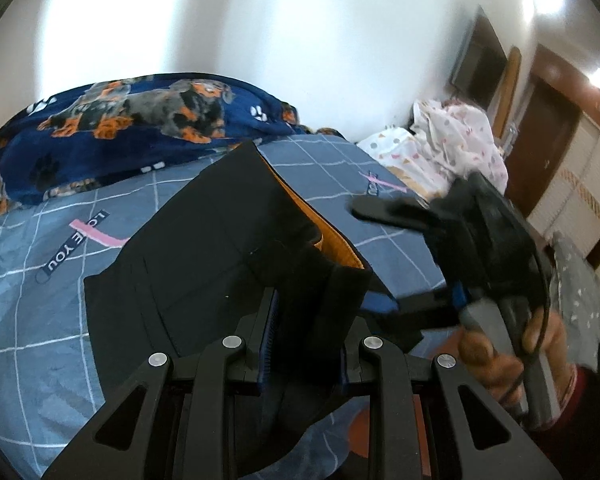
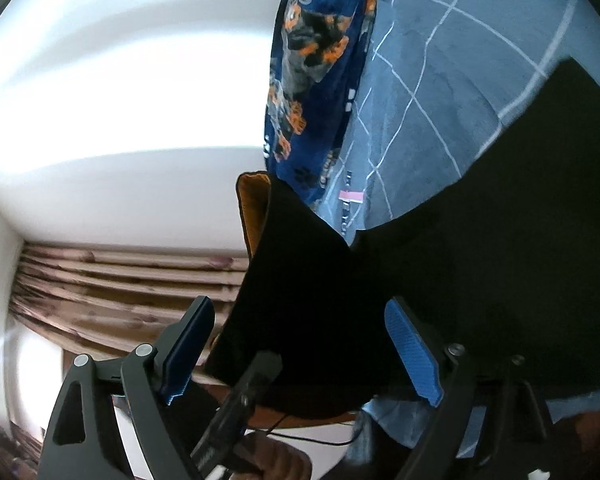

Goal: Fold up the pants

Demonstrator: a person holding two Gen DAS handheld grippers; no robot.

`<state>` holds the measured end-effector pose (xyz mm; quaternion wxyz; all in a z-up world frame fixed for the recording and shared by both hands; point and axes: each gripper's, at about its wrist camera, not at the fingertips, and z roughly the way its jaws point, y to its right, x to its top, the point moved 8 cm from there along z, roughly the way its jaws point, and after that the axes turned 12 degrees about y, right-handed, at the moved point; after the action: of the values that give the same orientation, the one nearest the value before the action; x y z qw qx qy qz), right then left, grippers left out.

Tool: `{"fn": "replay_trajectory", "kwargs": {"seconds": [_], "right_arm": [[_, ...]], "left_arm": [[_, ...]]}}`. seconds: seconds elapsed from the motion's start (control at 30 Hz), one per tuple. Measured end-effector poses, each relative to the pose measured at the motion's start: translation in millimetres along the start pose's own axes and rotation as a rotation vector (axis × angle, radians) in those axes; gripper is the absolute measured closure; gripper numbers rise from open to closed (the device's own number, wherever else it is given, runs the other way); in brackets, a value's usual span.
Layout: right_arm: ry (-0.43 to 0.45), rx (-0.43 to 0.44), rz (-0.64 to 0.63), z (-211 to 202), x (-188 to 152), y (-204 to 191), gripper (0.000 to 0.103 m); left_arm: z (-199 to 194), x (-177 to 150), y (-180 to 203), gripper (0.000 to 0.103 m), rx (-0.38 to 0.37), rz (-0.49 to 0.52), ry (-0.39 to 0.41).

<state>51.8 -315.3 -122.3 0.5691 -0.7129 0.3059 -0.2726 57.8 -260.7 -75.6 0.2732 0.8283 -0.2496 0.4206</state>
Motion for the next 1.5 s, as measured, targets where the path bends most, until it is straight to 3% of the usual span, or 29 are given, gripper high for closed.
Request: {"fn": "replay_trajectory", "kwargs": {"seconds": [0.2,0.33,0.43,0.5,0.6,0.7,0.77,0.9,1.0,1.1,1.33,1.5], "right_arm": [[-0.054,-0.021,-0.04,15.1,8.2,-7.3,0.018],[-0.107,-0.082,-0.071,23.5,7.0,-2.9,0.028],[-0.149,-0.128,-0.082,26.5,0.4,5.7,0.042],[-0.156,-0.164,-0.099,25.9,-1.1,13.1,0.072],[-0.14,-0.199,-0.15,18.9,1.3,20.4,0.084],[-0.124,-0.198,-0.183,12.2,2.8,23.5,0.087],[-0.104,-0.176,-0.179,6.0,7.0,23.5,0.087],[-0.055,-0.148,-0.144,-12.4,19.7,27.9,0.087],[-0.025,-0.151,-0.129,-26.9,27.6,36.2,0.087],[0.019,-0.16,-0.103,-39.5,37.3,47.7,0.087],[0.057,-0.162,-0.034,-57.4,32.3,78.7,0.087],[0.067,-0.156,-0.014,-52.6,32.5,91.5,0.087]], "left_arm": [[11.5,-12.8,16.1,0.078,-0.004,0.062,-0.032],[19.1,-22.0,28.9,0.078,-0.011,0.106,-0.053],[25.4,-27.5,37.6,0.078,-0.004,0.156,-0.061],[28.2,-29.0,39.4,0.078,0.004,0.17,-0.06],[33.5,-31.8,42.0,0.077,-0.006,0.182,-0.081],[30.6,-33.1,45.9,0.065,-0.007,0.202,-0.084],[24.8,-30.0,45.9,0.045,-0.004,0.205,-0.063],[7.2,-20.5,45.6,0.03,-0.038,0.187,-0.013],[-6.1,-11.3,34.9,0.029,0.026,0.195,0.048],[-14.1,-3.9,18.4,0.026,0.035,0.137,0.065],[-8.2,-8.5,-23.4,0.026,0.091,0.035,0.019],[-5.5,-18.6,-35.2,0.026,0.124,0.031,-0.004]]}}
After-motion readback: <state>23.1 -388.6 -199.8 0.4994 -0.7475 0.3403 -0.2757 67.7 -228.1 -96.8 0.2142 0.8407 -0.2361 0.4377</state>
